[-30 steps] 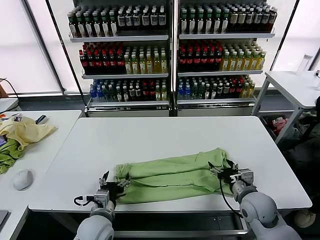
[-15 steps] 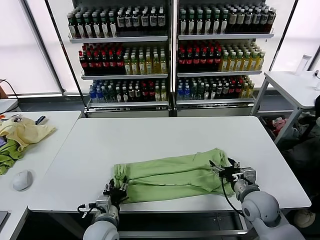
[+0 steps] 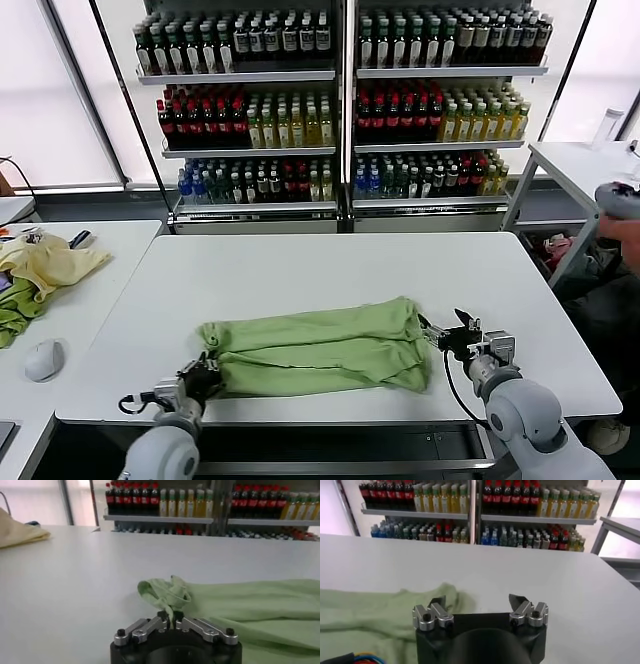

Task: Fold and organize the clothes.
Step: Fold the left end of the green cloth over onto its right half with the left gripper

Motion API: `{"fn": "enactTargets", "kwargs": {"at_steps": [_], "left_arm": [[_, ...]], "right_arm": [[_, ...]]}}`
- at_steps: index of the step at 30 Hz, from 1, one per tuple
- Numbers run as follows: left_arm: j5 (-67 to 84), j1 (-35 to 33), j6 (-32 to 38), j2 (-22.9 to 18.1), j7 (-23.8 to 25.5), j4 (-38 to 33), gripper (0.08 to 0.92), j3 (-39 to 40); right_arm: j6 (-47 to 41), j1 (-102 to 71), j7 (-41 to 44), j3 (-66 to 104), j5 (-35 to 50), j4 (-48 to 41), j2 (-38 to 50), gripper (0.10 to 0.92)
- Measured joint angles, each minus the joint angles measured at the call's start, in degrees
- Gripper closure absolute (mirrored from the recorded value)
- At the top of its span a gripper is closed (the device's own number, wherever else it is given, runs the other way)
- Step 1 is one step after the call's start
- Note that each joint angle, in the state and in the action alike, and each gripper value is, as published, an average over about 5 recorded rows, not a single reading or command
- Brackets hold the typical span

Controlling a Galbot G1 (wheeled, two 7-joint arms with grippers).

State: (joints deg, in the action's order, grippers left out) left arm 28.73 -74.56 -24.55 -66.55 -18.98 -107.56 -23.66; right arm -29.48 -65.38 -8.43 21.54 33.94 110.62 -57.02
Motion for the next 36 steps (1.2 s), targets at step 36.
{"fn": "enactTargets", "kwargs": {"at_steps": [36], "left_arm": [[37.17, 10.06, -3.22, -0.58, 0.49, -10.96, 0.875, 2.50]], "right_arm": [[0.77, -2.33, 0.56, 1.08, -0.85, 3.93, 1.82, 0.203]]}}
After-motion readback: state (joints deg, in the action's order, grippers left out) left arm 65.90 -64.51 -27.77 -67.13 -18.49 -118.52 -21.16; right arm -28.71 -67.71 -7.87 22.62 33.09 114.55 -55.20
